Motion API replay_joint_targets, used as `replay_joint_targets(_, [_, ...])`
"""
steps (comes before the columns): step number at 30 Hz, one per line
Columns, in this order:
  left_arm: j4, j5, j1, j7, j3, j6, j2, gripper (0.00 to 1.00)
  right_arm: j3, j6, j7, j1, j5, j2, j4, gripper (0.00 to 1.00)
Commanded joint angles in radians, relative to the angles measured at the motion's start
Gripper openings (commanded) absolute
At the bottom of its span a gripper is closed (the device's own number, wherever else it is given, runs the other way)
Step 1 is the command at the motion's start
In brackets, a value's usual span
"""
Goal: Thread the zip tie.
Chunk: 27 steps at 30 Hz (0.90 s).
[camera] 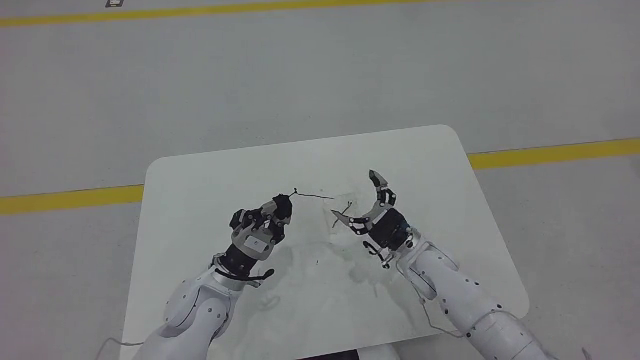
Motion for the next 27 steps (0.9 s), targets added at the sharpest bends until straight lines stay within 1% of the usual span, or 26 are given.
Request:
replay_joint_targets(1, [0.000,0.000,0.000,0.000,0.000,0.000,0.000,0.00,0.000,0.000,0.000,0.000,0.000,0.000,0.000,1.00])
replay_joint_targets(8, [0.000,0.000,0.000,0.000,0.000,0.000,0.000,0.00,0.002,0.000,0.002,-0.001,0.007,0.000,0.000,1.00])
replay_joint_targets(9, [0.000,0.000,0.000,0.000,0.000,0.000,0.000,0.00,0.012,-0.008,0.002,-0.007,0.051,-0.002,0.003,1.00])
replay_joint_targets(10, [-0.001,-0.001,-0.001,0.006,0.001,0.001,0.000,0.00,0.031,-0.030,-0.011,-0.015,0.097,-0.001,0.009,1.00])
replay_joint_targets(11, [-0.004,-0.012,0.000,0.012,0.002,0.000,-0.002,0.00,0.046,-0.047,-0.025,-0.020,0.112,0.001,0.014,1.00])
replay_joint_targets(13, [-0.010,-0.065,0.008,0.005,0.001,0.008,-0.004,0.00,0.081,-0.090,-0.059,-0.037,0.160,0.006,0.028,1.00])
replay_joint_targets(15, [-0.010,-0.114,0.016,-0.009,-0.005,0.018,-0.005,0.00,0.118,-0.134,-0.088,-0.056,0.178,0.013,0.037,1.00])
replay_joint_targets(17, [-0.010,-0.199,0.028,-0.030,-0.013,0.035,-0.007,0.00,0.152,-0.173,-0.119,-0.076,0.211,0.018,0.044,1.00])
replay_joint_targets(20, [-0.005,-0.310,0.041,-0.066,-0.019,0.063,-0.010,0.00,0.186,-0.225,-0.142,-0.096,0.261,0.021,0.048,1.00])
replay_joint_targets(21, [-0.002,-0.343,0.045,-0.077,-0.024,0.073,-0.011,0.00,0.192,-0.230,-0.147,-0.104,0.281,0.022,0.042,1.00])
replay_joint_targets(23, [0.004,-0.378,0.050,-0.095,-0.027,0.081,-0.013,0.00,0.195,-0.230,-0.153,-0.115,0.322,0.023,0.033,1.00])
replay_joint_targets(27, [0.018,-0.406,0.056,-0.109,-0.027,0.084,-0.016,0.00,0.194,-0.230,-0.152,-0.123,0.376,0.032,0.014,1.00])
